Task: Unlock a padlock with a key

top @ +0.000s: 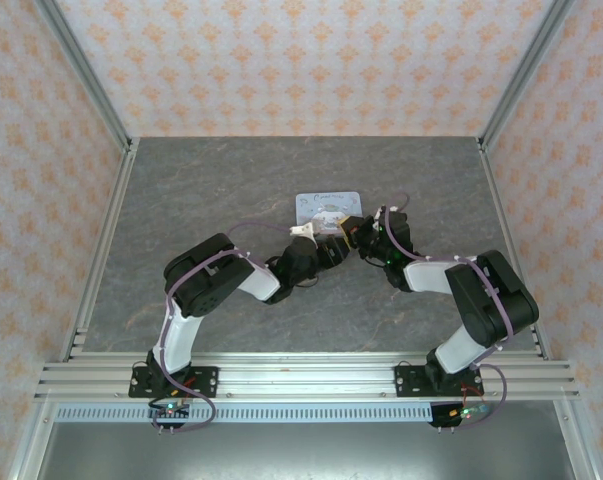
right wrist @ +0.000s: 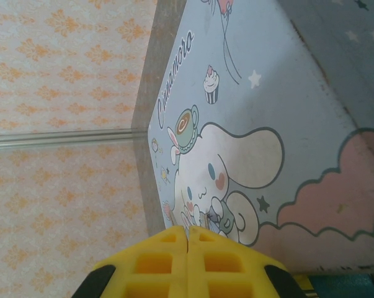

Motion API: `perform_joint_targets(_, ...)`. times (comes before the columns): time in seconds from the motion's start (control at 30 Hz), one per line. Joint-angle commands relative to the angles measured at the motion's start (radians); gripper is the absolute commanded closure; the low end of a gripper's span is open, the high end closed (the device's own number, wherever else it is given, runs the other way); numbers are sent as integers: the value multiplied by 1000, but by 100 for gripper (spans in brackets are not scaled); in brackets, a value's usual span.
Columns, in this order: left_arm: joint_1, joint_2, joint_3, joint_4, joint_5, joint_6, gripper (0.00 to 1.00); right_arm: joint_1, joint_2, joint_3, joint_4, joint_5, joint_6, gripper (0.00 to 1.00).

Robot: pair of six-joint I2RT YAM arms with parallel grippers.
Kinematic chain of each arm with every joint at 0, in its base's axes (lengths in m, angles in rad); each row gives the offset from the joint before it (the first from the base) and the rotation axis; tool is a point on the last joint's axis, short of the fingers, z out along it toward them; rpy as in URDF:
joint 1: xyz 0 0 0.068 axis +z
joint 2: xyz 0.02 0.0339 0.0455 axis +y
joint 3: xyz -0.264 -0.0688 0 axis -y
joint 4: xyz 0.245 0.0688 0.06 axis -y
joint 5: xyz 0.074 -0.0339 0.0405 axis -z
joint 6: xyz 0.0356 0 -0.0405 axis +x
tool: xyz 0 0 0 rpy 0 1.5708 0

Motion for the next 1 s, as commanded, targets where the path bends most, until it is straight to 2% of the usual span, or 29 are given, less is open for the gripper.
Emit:
perform_joint_targets(0.0, -4, 56, 20, -79, -65, -4, 51, -5, 8, -10, 43, 15, 10, 100)
perform_joint_targets(0.97, -3, 116, 0, -43, -102, -82, 85, -6, 11, -12, 61, 21, 23, 100)
